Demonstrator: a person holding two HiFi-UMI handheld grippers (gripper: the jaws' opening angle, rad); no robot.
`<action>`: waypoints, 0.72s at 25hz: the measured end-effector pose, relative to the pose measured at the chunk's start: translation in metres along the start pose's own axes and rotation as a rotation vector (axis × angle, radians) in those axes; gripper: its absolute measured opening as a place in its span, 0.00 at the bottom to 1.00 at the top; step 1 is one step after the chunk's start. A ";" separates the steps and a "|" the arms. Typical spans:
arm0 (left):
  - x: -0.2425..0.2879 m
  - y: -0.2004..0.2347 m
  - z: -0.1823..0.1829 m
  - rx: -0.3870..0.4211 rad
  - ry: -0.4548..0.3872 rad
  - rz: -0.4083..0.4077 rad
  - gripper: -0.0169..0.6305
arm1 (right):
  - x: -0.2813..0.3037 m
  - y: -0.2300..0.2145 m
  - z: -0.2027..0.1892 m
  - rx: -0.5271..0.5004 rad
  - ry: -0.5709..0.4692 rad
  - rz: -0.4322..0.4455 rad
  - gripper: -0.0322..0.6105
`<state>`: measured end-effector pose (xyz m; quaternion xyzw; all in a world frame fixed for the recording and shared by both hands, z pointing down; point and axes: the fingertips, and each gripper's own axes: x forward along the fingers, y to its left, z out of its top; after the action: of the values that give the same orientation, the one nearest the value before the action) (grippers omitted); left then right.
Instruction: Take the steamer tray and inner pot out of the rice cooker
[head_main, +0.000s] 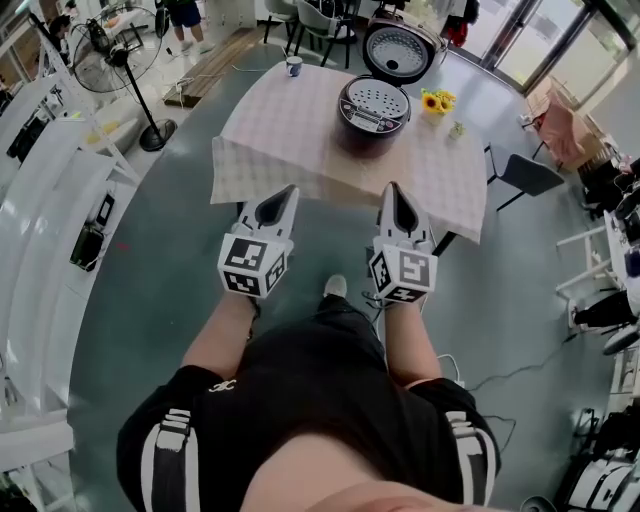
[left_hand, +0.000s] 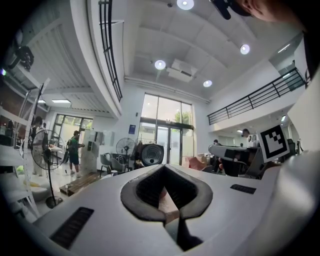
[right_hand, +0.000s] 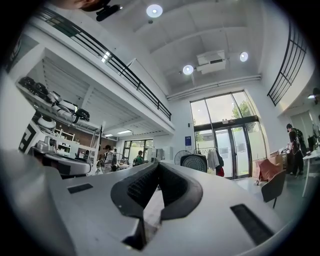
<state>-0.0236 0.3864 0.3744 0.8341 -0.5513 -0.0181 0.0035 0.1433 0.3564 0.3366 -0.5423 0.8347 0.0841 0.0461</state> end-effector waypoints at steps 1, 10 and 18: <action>0.001 0.002 -0.001 0.000 0.000 -0.001 0.03 | 0.001 0.000 -0.001 -0.002 0.000 -0.002 0.05; 0.025 0.010 -0.005 0.033 0.008 -0.007 0.03 | 0.016 -0.024 -0.018 0.000 -0.004 -0.052 0.05; 0.098 0.034 -0.019 0.035 0.019 -0.013 0.03 | 0.069 -0.069 -0.057 0.015 0.018 -0.092 0.05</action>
<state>-0.0155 0.2830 0.3921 0.8377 -0.5461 -0.0005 -0.0060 0.1786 0.2559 0.3742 -0.5806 0.8098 0.0709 0.0465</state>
